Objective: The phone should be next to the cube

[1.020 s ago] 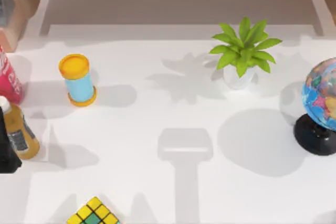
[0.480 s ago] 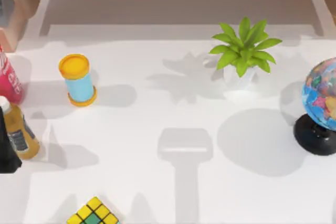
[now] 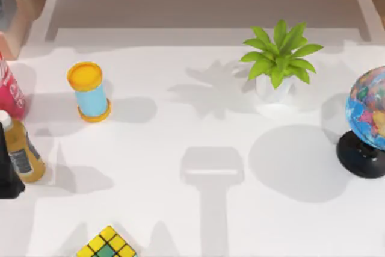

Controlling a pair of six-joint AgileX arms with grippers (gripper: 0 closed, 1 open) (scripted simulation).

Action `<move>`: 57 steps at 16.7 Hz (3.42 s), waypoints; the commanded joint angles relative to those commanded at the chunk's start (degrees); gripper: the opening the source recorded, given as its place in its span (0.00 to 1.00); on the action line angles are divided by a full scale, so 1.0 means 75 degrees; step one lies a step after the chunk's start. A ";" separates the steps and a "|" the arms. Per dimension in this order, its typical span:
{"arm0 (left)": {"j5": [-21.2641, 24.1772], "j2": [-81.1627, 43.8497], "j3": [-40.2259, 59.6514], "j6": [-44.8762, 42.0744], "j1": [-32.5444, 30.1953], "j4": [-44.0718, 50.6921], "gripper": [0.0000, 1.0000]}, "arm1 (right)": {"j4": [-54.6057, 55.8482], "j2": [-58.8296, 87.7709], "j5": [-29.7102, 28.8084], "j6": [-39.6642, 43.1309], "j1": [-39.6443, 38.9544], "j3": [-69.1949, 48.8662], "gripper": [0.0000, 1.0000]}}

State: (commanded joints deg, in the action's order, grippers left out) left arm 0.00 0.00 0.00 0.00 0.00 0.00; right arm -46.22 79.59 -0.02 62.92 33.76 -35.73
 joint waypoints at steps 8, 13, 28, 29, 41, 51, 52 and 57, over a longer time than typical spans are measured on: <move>0.0000 0.0000 0.0000 0.0000 0.0000 0.0000 1.00 | 0.1008 0.0531 0.0002 0.0003 0.0010 0.0466 1.00; 0.0000 0.0000 0.0000 0.0000 0.0000 0.0000 1.00 | 0.1008 0.0531 0.0002 0.0003 0.0010 0.0466 0.62; 0.0000 0.0000 0.0000 0.0000 0.0000 0.0000 1.00 | 0.1008 0.0531 0.0002 0.0003 0.0010 0.0466 0.00; 0.0000 0.0000 0.0000 0.0000 0.0000 0.0000 1.00 | 0.1008 0.0531 0.0002 0.0003 0.0010 0.0466 0.00; 0.0000 0.0000 0.0000 0.0000 0.0000 0.0000 1.00 | 0.0010 -0.0002 0.0035 -0.0068 -0.0005 0.0020 0.00; 0.0000 0.0000 0.0000 0.0000 0.0000 0.0000 1.00 | -0.1101 -0.0441 0.0066 -0.2278 -0.2224 -0.0471 0.00; 0.0000 0.0000 0.0000 0.0000 0.0000 0.0000 1.00 | -0.1266 -0.0401 0.0073 -0.2698 -0.2614 -0.0495 0.00; 0.0000 0.0000 0.0000 0.0000 0.0000 0.0000 1.00 | -0.1965 0.0012 0.0102 -0.5211 -0.4762 -0.0867 0.00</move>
State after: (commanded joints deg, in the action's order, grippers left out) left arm 0.00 0.00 0.00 0.00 0.00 0.00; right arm -60.96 79.68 0.75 23.85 -1.95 -42.23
